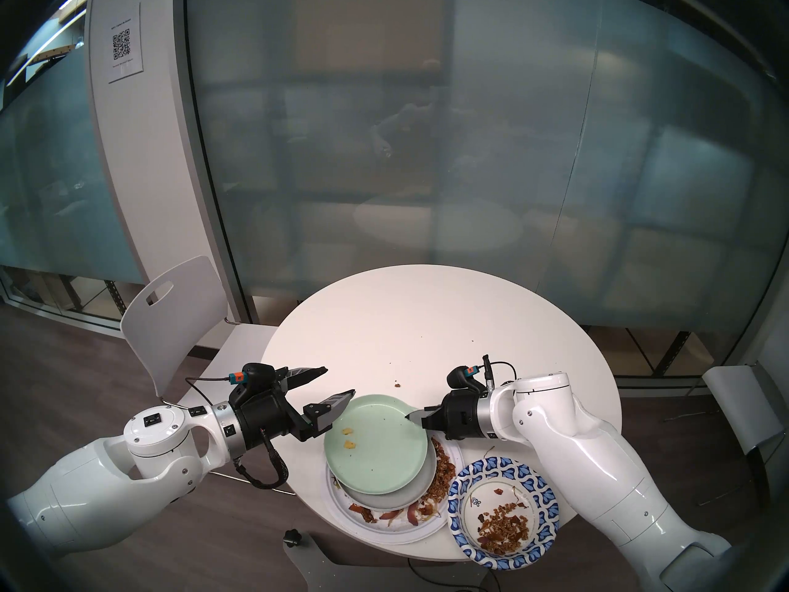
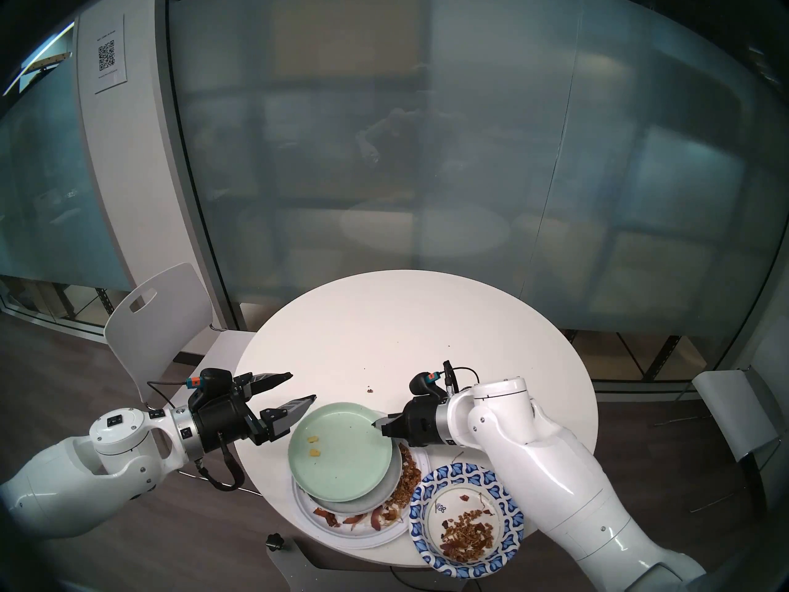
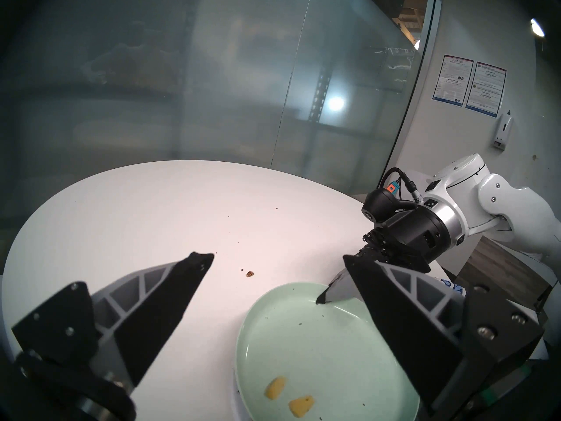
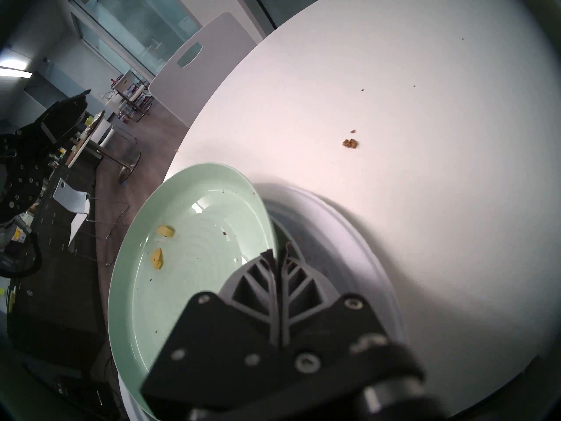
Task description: Stack the plates into one stack
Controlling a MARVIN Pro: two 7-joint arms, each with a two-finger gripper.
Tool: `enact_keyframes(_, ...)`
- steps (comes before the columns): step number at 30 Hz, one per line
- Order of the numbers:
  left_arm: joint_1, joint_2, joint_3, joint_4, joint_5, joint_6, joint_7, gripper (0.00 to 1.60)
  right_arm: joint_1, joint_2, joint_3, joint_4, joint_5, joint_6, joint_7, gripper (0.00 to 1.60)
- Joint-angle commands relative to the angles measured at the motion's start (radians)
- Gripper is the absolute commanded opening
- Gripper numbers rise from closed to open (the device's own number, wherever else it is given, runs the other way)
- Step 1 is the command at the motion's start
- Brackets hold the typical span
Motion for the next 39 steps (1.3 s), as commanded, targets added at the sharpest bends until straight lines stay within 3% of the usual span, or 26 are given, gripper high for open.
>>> enact_keyframes(1,0.003,0.0,-0.01,-0.019,0.001,-0.013,0.001,1.6,0.051,0.081,-0.044,-0.036,-0.029,-0.016,0.097,0.0)
enact_keyframes(12,0.003,0.002,-0.009,-0.02,0.0,-0.015,0.003,1.6,0.024,0.105,0.001,-0.053,-0.054,-0.057,0.105,0.0)
enact_keyframes(35,0.003,0.004,-0.007,-0.02,-0.001,-0.017,0.004,1.6,0.067,0.089,-0.037,-0.023,-0.078,-0.056,0.138,0.0)
enact_keyframes(38,0.002,0.004,-0.007,-0.02,-0.002,-0.018,0.004,1.6,0.069,0.094,-0.028,-0.024,-0.077,-0.057,0.138,0.54)
enact_keyframes(39,0.002,0.004,-0.007,-0.02,-0.002,-0.018,0.004,1.6,0.069,0.095,-0.025,-0.025,-0.075,-0.056,0.139,0.61)
